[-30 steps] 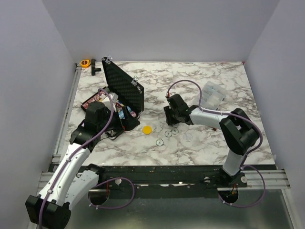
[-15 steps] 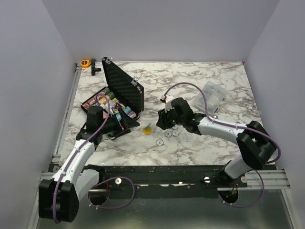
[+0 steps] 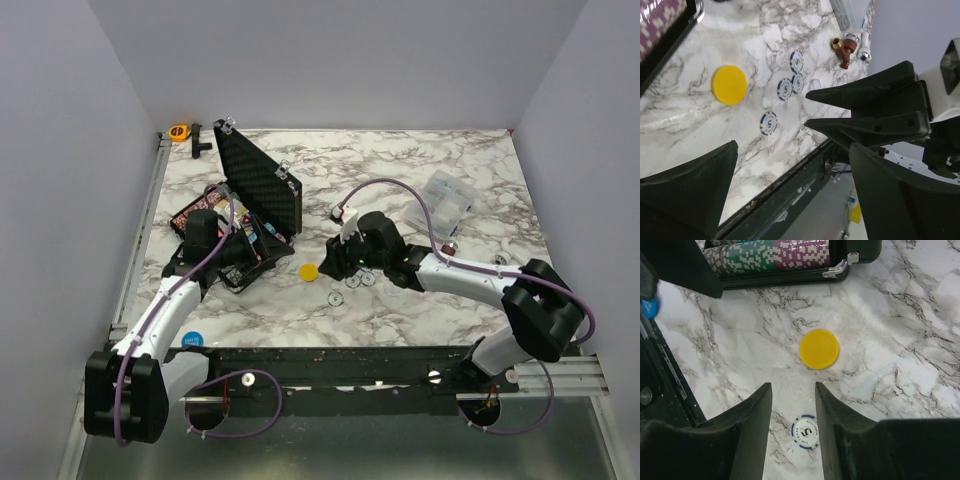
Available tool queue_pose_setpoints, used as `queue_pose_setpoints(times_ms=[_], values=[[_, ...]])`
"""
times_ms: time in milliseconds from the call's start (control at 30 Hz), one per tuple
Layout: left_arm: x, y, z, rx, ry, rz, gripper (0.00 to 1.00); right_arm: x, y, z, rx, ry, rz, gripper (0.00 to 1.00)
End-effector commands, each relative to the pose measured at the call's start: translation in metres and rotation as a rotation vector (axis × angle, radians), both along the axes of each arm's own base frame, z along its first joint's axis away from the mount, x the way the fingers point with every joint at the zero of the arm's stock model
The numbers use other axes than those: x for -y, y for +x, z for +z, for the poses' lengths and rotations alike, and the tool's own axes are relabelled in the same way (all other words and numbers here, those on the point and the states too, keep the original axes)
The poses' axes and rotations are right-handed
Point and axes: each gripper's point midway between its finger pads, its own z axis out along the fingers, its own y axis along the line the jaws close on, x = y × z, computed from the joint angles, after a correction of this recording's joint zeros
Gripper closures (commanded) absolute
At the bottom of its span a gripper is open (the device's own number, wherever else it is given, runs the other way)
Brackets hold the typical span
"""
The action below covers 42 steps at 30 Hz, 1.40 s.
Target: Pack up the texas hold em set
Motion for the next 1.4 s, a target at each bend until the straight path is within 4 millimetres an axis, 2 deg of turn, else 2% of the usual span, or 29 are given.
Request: queue_pose_setpoints(times_ms=[0, 367, 433, 533, 633, 767, 833, 967, 1100, 1200, 1367], values=[[-0.017, 0.009, 0.017, 0.107, 0.137, 0.023, 0.06, -0.002, 0.01, -0.002, 0.006, -0.023, -0.039, 0.54], [-0.038, 0.003, 0.009, 0.097, 0.254, 0.105, 0.04, -0.006, 0.009, -0.002, -0.013, -0.03, -0.03, 0.48], [-0.049, 0.002, -0.001, 0.04, 0.303, 0.172, 0.04, -0.009, 0.007, -0.002, -0.02, -0.024, -0.027, 0.47], [-0.08, -0.002, -0.023, -0.095, 0.422, 0.35, 0.04, -0.015, 0.0, -0.003, -0.038, -0.009, -0.011, 0.46], [-0.106, -0.014, -0.038, -0.205, 0.495, 0.523, 0.01, -0.024, -0.006, -0.006, -0.057, 0.0, 0.015, 0.45], [-0.145, -0.033, -0.045, -0.307, 0.571, 0.784, 0.01, -0.031, -0.012, -0.01, -0.071, -0.019, 0.045, 0.44], [-0.158, -0.044, -0.046, -0.364, 0.589, 0.861, 0.01, -0.031, -0.013, -0.007, -0.064, -0.019, 0.053, 0.44], [-0.178, -0.068, -0.059, -0.519, 0.612, 0.987, 0.01, -0.03, -0.016, -0.001, -0.057, -0.011, 0.059, 0.43], [-0.199, -0.101, -0.076, -0.74, 0.671, 1.148, 0.01, -0.029, -0.019, 0.003, -0.058, -0.001, 0.068, 0.43], [-0.208, -0.112, -0.082, -0.787, 0.689, 1.222, 0.01, -0.029, -0.023, 0.005, -0.067, 0.01, 0.081, 0.43], [-0.218, -0.115, -0.089, -0.758, 0.644, 1.31, 0.01, -0.028, -0.027, 0.008, -0.071, 0.023, 0.089, 0.43]])
